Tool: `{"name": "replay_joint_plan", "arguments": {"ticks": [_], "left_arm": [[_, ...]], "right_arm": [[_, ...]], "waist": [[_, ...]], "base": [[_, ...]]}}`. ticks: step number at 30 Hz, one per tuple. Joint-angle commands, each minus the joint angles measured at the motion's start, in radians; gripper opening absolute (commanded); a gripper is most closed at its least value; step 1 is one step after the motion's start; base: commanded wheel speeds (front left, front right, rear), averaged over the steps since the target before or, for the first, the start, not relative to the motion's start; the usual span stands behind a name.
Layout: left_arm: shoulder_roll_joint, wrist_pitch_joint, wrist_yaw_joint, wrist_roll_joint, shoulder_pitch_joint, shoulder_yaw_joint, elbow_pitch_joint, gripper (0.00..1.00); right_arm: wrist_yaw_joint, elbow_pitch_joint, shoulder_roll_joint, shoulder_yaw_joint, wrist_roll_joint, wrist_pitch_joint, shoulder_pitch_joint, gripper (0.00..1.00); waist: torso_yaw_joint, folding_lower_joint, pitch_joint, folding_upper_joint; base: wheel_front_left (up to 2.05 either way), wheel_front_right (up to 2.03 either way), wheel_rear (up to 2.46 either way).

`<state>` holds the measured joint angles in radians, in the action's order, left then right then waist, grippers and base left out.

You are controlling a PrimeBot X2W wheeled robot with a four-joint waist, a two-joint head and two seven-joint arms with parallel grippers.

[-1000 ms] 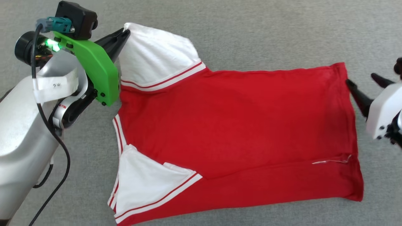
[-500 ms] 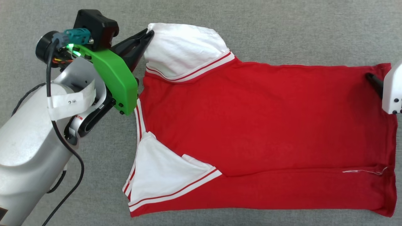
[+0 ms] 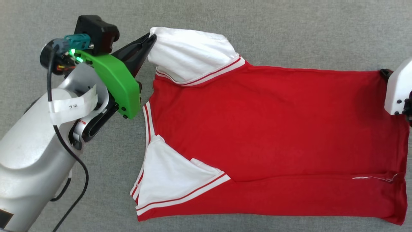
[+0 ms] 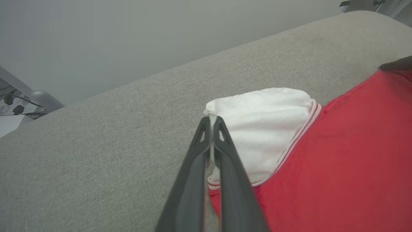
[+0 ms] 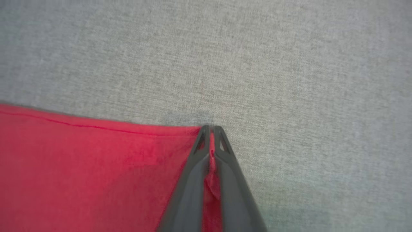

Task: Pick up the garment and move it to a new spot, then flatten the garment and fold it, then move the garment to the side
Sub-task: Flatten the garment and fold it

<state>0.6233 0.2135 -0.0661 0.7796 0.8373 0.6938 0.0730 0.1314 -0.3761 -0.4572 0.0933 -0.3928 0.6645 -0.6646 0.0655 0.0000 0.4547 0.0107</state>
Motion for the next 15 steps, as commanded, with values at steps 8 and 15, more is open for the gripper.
{"name": "replay_joint_plan", "arguments": {"ticks": [8, 15], "left_arm": [[-0.016, -0.064, 0.015, 0.051, -0.097, -0.025, 0.046, 0.0], [-0.001, -0.09, 0.042, 0.072, -0.206, -0.018, 0.029, 0.0]], "right_arm": [[-0.001, 0.008, 0.004, -0.012, -0.034, -0.106, 0.071, 0.0], [-0.001, 0.082, -0.005, -0.047, -0.097, -0.195, 0.187, 0.0]], "waist": [[-0.018, 0.0, -0.126, -0.0107], [-0.02, 0.0, -0.214, -0.0107]], "base": [[0.0, 0.0, 0.0], [0.0, 0.0, 0.0]]}}
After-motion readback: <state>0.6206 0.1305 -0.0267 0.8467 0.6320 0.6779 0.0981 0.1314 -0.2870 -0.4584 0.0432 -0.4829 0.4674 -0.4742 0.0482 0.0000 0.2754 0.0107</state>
